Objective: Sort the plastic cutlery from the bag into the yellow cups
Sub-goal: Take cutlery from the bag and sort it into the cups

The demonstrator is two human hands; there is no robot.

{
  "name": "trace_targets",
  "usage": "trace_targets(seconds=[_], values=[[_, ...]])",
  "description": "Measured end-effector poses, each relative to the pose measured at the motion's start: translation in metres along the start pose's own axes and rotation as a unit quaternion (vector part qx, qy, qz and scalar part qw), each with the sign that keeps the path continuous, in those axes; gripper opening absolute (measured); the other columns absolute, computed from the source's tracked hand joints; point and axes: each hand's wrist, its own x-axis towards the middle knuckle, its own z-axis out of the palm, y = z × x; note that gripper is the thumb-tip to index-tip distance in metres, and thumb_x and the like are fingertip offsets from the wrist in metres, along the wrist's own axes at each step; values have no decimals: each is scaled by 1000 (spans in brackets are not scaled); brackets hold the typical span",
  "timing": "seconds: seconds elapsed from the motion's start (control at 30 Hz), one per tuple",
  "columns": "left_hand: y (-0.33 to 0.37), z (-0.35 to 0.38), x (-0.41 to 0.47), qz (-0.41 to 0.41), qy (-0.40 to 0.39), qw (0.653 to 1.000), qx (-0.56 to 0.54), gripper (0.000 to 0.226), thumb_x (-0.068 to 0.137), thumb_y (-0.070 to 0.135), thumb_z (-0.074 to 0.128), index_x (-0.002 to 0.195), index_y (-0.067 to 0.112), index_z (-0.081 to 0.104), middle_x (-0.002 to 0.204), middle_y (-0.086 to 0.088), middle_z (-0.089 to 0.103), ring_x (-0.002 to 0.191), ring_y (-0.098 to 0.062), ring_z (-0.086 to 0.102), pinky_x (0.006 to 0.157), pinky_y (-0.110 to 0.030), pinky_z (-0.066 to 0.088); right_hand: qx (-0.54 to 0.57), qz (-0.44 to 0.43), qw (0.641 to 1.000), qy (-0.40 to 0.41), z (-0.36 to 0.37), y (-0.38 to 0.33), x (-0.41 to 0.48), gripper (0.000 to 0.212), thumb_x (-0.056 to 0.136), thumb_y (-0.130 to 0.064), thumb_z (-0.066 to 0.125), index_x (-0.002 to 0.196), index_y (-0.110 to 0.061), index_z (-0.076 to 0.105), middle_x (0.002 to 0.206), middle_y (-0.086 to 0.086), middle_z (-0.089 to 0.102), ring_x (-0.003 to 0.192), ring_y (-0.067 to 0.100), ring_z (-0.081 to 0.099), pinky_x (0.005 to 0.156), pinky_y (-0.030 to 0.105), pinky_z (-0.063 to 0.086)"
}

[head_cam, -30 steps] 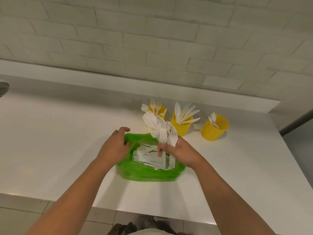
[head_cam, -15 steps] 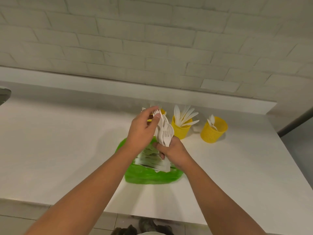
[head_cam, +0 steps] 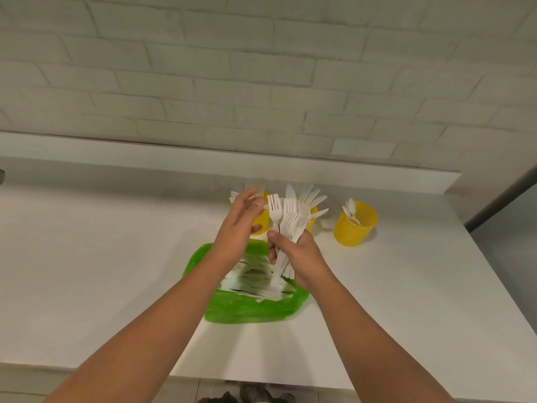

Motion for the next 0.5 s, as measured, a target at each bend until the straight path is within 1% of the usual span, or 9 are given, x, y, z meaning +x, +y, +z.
trace_targets(seconds=[0.07,0.13,0.17,0.2,0.27,0.3,0.4,0.47,0.5], values=[[-8,8,-3,-113,-5,991,-66,46,99,56,52,138,33,52,124,2,69,106,-16,67,89,-40,54,56,-10,998,7,-2,-8,1,7,97,-7,67,103,-4,65,73,17,58,57,26,54,54,34,47],[-16,21,-11,-176,-21,980,-87,41,102,58,45,127,31,61,94,0,70,86,-19,65,81,-39,52,46,-23,998,30,-5,-14,3,1,95,-10,69,96,-11,69,68,15,58,55,24,55,56,35,48],[-19,29,-15,-194,-28,977,-87,42,102,60,42,119,30,66,87,-2,68,84,-21,64,81,-40,51,32,-31,998,50,-4,-17,4,7,94,-11,70,88,-16,70,66,12,60,55,23,57,59,36,50],[-22,38,-18,-210,-24,973,-93,44,102,61,40,111,30,70,89,-6,71,87,-23,66,84,-42,52,22,-35,997,72,-4,-17,5,11,92,-11,72,83,-18,70,66,9,63,57,22,61,61,37,52],[-23,56,-23,-234,1,965,-119,47,104,59,38,106,27,73,103,-9,77,96,-23,70,91,-43,53,13,-43,991,124,-4,-15,6,5,87,-12,74,87,-14,70,69,4,69,64,20,68,66,38,56],[-24,63,-23,-242,20,961,-131,48,105,56,37,107,24,72,104,-8,78,97,-23,70,91,-41,53,9,-44,989,144,-4,-14,6,9,85,-13,75,92,-11,70,72,4,71,67,20,71,68,40,58],[-20,73,-22,-278,84,939,-187,46,107,48,36,98,14,66,78,-6,76,83,-24,68,83,-38,48,-3,-43,987,157,-5,-10,3,11,85,-12,76,92,-14,69,72,2,72,71,23,74,71,41,62],[-17,75,-20,-298,97,926,-210,46,108,43,36,87,13,63,56,-1,65,69,-21,62,74,-34,46,-27,-48,986,155,-10,-8,2,11,85,-10,76,90,-13,67,68,3,72,67,21,73,68,39,61],[-17,76,-18,-304,98,923,-213,45,107,43,36,87,12,63,52,1,59,64,-20,60,70,-33,47,-29,-50,986,154,-12,-9,1,12,86,-10,76,91,-12,66,66,4,71,64,22,72,66,39,61]])
